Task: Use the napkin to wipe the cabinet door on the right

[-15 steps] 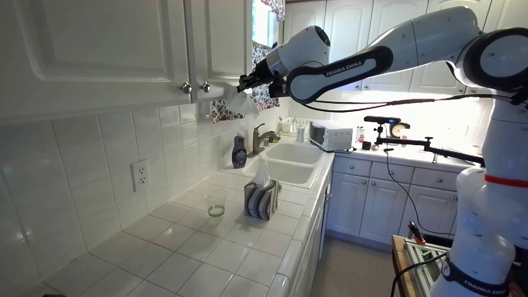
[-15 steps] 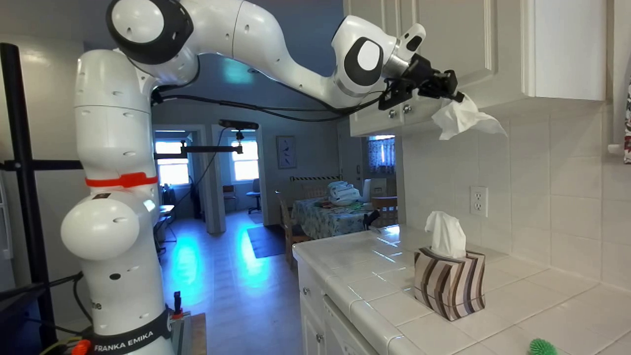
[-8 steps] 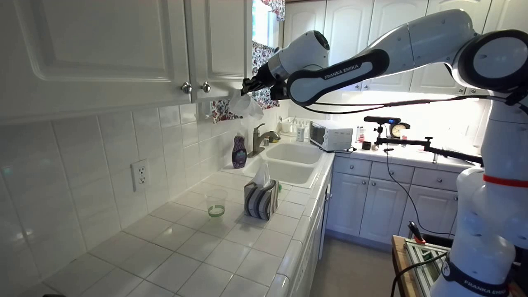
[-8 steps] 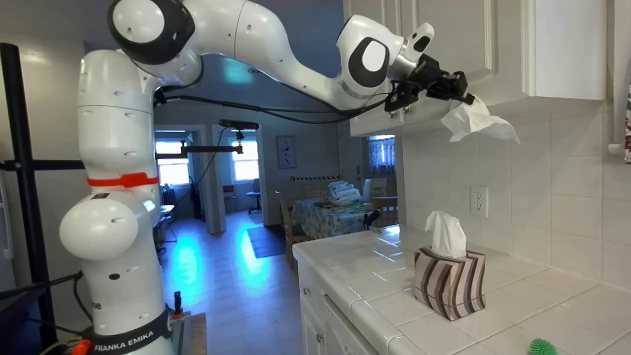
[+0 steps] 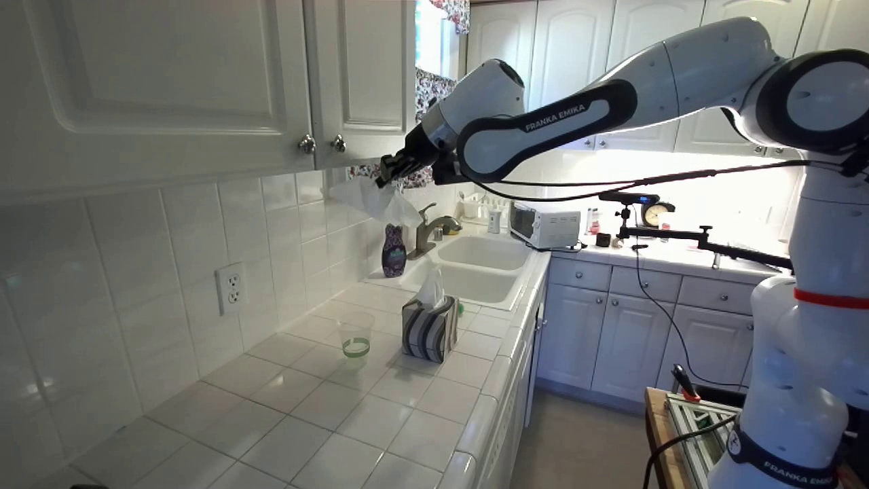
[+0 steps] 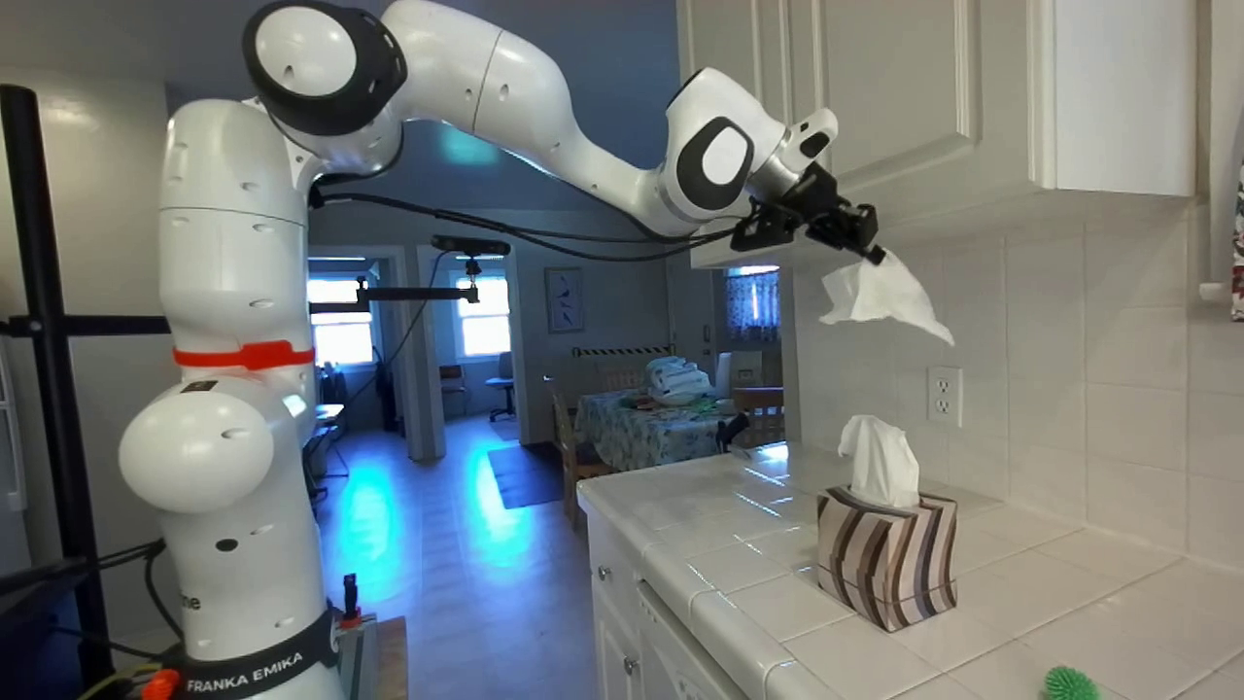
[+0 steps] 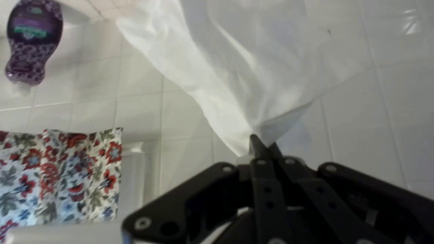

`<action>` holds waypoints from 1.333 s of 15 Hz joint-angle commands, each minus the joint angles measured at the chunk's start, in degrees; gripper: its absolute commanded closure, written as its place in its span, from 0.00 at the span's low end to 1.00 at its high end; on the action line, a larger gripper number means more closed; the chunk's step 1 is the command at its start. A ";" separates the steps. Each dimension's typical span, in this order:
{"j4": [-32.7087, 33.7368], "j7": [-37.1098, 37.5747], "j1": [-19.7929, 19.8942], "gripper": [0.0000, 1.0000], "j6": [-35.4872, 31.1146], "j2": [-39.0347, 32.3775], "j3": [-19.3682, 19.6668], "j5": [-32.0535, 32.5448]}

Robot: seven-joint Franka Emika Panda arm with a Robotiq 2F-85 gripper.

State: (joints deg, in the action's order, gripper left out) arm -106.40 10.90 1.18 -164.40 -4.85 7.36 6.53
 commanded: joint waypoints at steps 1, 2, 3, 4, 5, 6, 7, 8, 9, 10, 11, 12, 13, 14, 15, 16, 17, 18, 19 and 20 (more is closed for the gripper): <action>-0.66 -8.93 -0.12 1.00 5.60 -0.45 -3.59 -8.91; -0.38 -10.27 -0.07 1.00 7.80 -0.72 -4.28 -10.61; 0.16 -11.34 -0.03 1.00 10.54 -0.73 -4.74 -11.50; -0.07 -11.58 0.40 1.00 12.75 -0.84 -5.37 -11.43; 0.10 -11.56 0.37 1.00 14.85 -0.93 -5.33 -10.85; 0.01 -11.66 0.36 1.00 17.07 -0.86 -5.30 -10.33; 0.25 -11.33 0.31 1.00 18.99 -0.95 -5.14 -9.50; 0.17 -11.75 0.29 1.00 20.68 -1.07 -5.18 -9.50; 0.26 -12.12 0.26 1.00 22.27 -1.27 -5.26 -9.61; 0.36 -12.66 0.18 1.00 23.88 -1.64 -5.36 -9.59; 0.45 -13.21 0.12 1.00 25.19 -1.99 -5.47 -9.65; 0.56 -13.53 0.06 1.00 26.31 -2.23 -5.56 -9.53; 0.78 -13.89 0.02 1.00 27.30 -2.70 -5.69 -9.54; 0.79 -14.05 -0.05 1.00 28.26 -2.95 -5.85 -9.44; 0.78 -14.38 -0.12 1.00 29.15 -3.17 -6.06 -9.42; 0.78 -15.07 -0.15 1.00 30.19 -3.40 -6.31 -9.63; 0.72 -15.34 -0.23 1.00 30.91 -3.68 -6.49 -9.42; 0.78 -15.56 -0.29 1.00 31.53 -3.91 -6.65 -9.12; 0.73 -15.84 -0.33 1.00 31.96 -4.18 -6.83 -9.00; 0.68 -15.66 -0.41 1.00 32.21 -4.25 -6.91 -8.54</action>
State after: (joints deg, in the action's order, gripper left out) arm -106.56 -2.88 0.75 -133.95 -8.21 0.86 -2.70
